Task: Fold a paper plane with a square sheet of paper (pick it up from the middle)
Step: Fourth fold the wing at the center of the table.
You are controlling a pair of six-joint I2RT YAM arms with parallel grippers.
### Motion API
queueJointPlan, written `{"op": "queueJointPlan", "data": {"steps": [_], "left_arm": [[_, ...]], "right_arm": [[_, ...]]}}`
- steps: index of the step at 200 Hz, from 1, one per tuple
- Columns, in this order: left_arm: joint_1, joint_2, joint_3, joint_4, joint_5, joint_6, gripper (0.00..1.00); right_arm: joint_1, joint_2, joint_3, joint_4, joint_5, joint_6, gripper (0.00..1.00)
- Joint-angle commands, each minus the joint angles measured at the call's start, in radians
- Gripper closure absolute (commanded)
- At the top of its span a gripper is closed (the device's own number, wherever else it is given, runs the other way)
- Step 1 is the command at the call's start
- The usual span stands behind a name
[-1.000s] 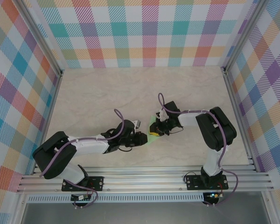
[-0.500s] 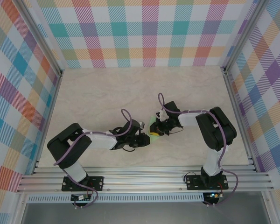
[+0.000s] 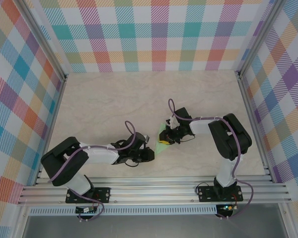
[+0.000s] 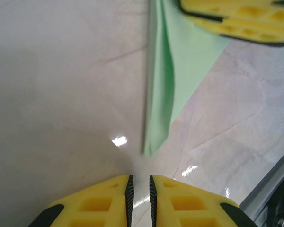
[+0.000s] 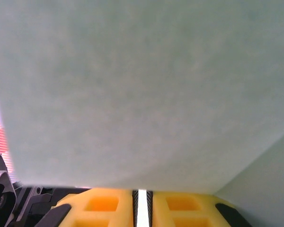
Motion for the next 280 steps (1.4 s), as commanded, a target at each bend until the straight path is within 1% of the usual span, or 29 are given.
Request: {"op": "queueJointPlan", "data": {"steps": [1, 22, 43, 63, 91, 112, 146, 165, 195, 215, 235, 280], "left_arm": [[-0.010, -0.089, -0.021, -0.130, -0.048, -0.002, 0.80], [-0.011, -0.133, 0.020, -0.114, -0.056, 0.016, 0.79], [-0.010, -0.109, 0.083, -0.069, -0.037, 0.037, 0.78], [-0.009, -0.041, 0.150, -0.047, -0.026, 0.068, 0.77], [-0.007, 0.093, 0.239, -0.011, 0.011, 0.093, 0.76], [-0.007, 0.164, 0.272, -0.018, -0.006, 0.109, 0.78], [-0.006, 0.219, 0.257, -0.014, -0.023, 0.106, 0.83], [-0.006, 0.220, 0.224, -0.010, -0.046, 0.104, 0.84], [-0.007, 0.202, 0.175, 0.018, -0.036, 0.089, 0.85], [-0.007, 0.170, 0.152, 0.058, -0.019, 0.081, 0.83], [0.002, 0.141, 0.166, 0.025, -0.045, 0.099, 0.82], [0.031, 0.187, 0.196, 0.054, 0.010, 0.127, 0.77]], "right_arm": [[-0.007, 0.044, 0.002, -0.032, 0.086, -0.010, 0.84], [-0.007, 0.045, 0.000, -0.031, 0.086, -0.009, 0.84], [-0.007, 0.047, 0.000, -0.027, 0.085, -0.006, 0.84], [-0.006, 0.049, 0.001, -0.027, 0.084, -0.007, 0.84], [-0.006, 0.048, 0.001, -0.027, 0.081, -0.008, 0.84], [-0.007, 0.046, 0.000, -0.026, 0.081, -0.006, 0.84], [-0.008, 0.044, 0.001, -0.026, 0.078, -0.004, 0.84], [-0.007, 0.042, 0.001, -0.027, 0.079, -0.004, 0.84], [-0.007, 0.047, 0.005, -0.028, 0.080, -0.004, 0.84], [-0.007, 0.048, 0.004, -0.028, 0.082, -0.004, 0.84], [-0.007, 0.050, 0.003, -0.027, 0.080, -0.004, 0.84], [-0.007, 0.048, 0.005, -0.028, 0.078, -0.004, 0.84]]}}
